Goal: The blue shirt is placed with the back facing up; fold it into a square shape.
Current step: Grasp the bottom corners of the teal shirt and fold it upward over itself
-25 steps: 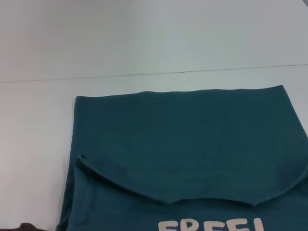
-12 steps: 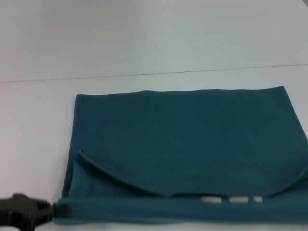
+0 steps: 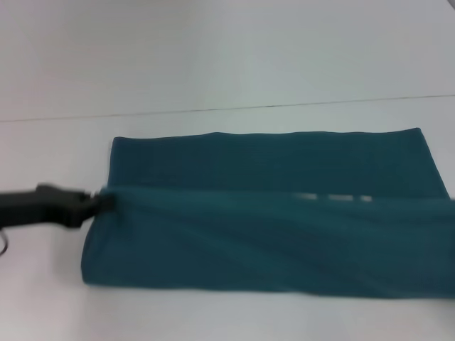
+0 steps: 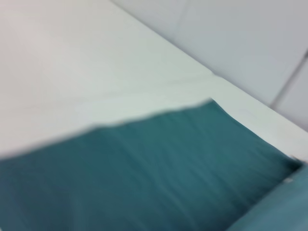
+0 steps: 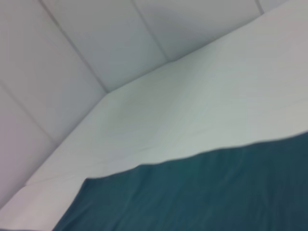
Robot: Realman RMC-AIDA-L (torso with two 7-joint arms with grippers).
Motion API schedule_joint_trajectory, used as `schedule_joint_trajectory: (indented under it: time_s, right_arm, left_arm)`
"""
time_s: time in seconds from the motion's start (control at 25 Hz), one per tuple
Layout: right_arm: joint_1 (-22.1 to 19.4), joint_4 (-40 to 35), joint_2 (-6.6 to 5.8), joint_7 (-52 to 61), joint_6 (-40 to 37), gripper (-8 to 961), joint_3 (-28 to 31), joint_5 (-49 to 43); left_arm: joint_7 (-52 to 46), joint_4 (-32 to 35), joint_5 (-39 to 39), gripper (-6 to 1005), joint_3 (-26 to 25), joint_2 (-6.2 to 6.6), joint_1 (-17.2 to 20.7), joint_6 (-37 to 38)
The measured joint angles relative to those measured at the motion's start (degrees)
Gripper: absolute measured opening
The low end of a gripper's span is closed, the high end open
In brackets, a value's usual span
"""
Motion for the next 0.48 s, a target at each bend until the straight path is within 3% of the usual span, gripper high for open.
schedule_joint_trajectory:
  time_s: [0.48]
  right_arm:
    - [12.3, 9.0, 0.14, -3.5, 24.6, 62, -4.1, 0.2]
  left_arm:
    - [1.3, -13.7, -0.2, 86, 5.3, -0.14, -11.3, -35.6]
